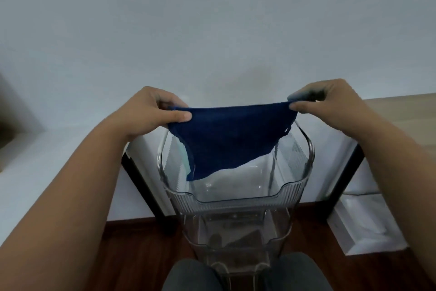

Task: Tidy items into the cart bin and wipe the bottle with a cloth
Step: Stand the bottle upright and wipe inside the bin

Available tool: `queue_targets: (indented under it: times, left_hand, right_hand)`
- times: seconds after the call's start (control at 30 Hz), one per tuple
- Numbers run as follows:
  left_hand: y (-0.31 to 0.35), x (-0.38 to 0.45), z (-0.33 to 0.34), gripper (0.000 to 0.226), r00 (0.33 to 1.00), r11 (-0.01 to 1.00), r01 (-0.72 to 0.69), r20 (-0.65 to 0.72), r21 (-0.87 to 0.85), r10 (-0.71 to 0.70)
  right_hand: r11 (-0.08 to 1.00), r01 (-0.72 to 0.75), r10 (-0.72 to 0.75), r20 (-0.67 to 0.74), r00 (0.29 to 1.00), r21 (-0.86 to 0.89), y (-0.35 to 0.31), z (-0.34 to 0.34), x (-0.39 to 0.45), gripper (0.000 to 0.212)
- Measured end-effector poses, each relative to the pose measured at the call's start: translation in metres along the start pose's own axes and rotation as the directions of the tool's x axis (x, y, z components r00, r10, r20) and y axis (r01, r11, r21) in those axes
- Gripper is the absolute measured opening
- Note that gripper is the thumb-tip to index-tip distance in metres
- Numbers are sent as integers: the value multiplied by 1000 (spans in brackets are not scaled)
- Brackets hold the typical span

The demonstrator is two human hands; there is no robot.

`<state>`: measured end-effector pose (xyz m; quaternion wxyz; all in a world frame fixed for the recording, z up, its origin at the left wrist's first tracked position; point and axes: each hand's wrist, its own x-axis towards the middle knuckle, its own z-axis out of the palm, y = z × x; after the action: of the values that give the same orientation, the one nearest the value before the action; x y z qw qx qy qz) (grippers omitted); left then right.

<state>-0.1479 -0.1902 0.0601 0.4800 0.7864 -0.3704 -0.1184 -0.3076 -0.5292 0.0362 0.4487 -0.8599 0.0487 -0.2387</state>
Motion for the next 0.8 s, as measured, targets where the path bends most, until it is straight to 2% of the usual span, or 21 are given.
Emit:
queue_targets:
  times: [0.1, 0.2, 0.3, 0.37, 0.47, 0.53, 0.6, 0.63, 0.7, 0.73, 0.8]
  left_hand:
    - [-22, -10, 12, 11, 967, 985, 111, 216, 129, -137]
    - [-39, -14, 24, 14, 897, 943, 177, 348, 281, -272]
    - [-49, -14, 38, 9, 857, 886, 218, 355, 409, -374]
    - [-56, -11, 51, 5, 880, 817, 178, 283, 548, -381]
    - [-69, -7, 78, 8, 953, 660, 88, 131, 746, -275]
    - [-80, -7, 95, 14, 965, 532, 43, 102, 846, -240]
    - [-90, -10, 104, 24, 963, 454, 12, 111, 891, -244]
    - [-95, -12, 106, 29, 970, 446, 4, 105, 895, -219]
    - [-98, -17, 103, 31, 996, 507, 14, 33, 862, -84]
    - [-97, -19, 98, 28, 1000, 559, 10, -20, 829, 13]
    - [-93, -21, 88, 20, 972, 622, -24, -127, 783, 199]
  right_hand:
    - [950, -13, 92, 240, 966, -312, 7, 1, -18, 18]
    - [875, 14, 194, 378, 905, -483, 12, 13, -26, 19]
    - [803, 51, 259, 424, 868, -594, 17, 30, -23, 17]
    - [722, 103, 284, 429, 857, -684, 26, 47, -18, 18]
    - [616, 84, 349, 367, 862, -783, 43, 80, -8, 21]
    - [558, 48, 395, 317, 862, -828, 52, 101, -2, 23]
    - [513, 54, 390, 289, 874, -857, 61, 121, -3, 31]
    - [503, 61, 370, 278, 886, -862, 66, 129, -5, 36]
    - [522, 19, 383, 254, 888, -853, 71, 146, -12, 41]
    - [538, -31, 430, 242, 869, -842, 72, 154, -16, 41]
    - [517, -140, 580, 225, 783, -845, 72, 168, -21, 43]
